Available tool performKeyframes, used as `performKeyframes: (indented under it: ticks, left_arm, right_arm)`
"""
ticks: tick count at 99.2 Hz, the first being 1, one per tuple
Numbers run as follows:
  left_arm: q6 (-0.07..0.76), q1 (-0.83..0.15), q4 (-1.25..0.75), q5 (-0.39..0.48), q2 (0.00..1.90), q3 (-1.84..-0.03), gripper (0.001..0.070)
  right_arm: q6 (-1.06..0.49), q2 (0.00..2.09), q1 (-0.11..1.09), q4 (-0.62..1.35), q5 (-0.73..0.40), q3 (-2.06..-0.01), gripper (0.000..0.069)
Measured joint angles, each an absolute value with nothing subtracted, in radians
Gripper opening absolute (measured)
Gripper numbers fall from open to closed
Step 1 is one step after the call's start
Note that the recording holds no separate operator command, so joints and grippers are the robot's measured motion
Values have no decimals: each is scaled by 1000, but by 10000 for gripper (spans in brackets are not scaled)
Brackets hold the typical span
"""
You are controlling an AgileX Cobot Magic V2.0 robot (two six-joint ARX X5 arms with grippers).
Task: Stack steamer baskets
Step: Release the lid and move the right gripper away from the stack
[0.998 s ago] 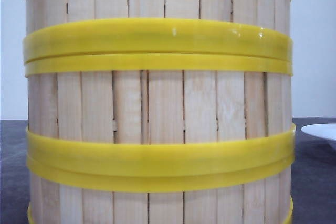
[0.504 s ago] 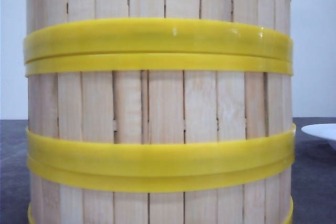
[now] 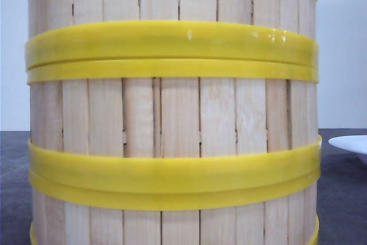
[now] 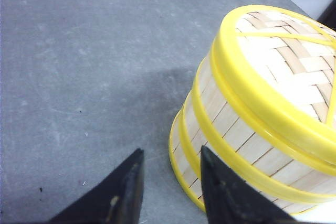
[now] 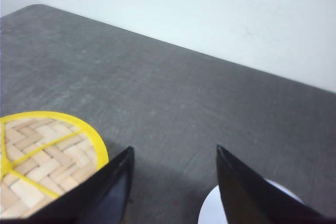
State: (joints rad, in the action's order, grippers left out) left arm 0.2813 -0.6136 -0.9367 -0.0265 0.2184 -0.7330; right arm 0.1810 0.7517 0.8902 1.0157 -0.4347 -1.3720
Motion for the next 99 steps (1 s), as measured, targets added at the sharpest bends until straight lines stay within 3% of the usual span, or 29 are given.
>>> performKeyframes:
  ticks: [40, 44, 49, 54, 60, 99]
  left_arm:
    - [281, -614, -934, -27, 218, -733, 184]
    - [281, -614, -934, -27, 218, -733, 184]
    - [281, -614, -934, -27, 218, -733, 169]
    - [281, -614, -934, -27, 218, -733, 101]
    - [281, -614, -934, -27, 218, -733, 48]
    - [281, -614, -934, -27, 218, -733, 24]
  right_arm:
    - [290, 571, 890, 1023, -446, -1154, 296]
    - [293, 571, 890, 1026, -446, -1151, 265]
    - [294, 572, 890, 1032, -448, -1151, 170]
    - [294, 572, 890, 1034, -457, -1150, 82]
    - [294, 572, 890, 1034, -467, -1149, 37]
    - [294, 572, 890, 1034, -468, -1149, 8]
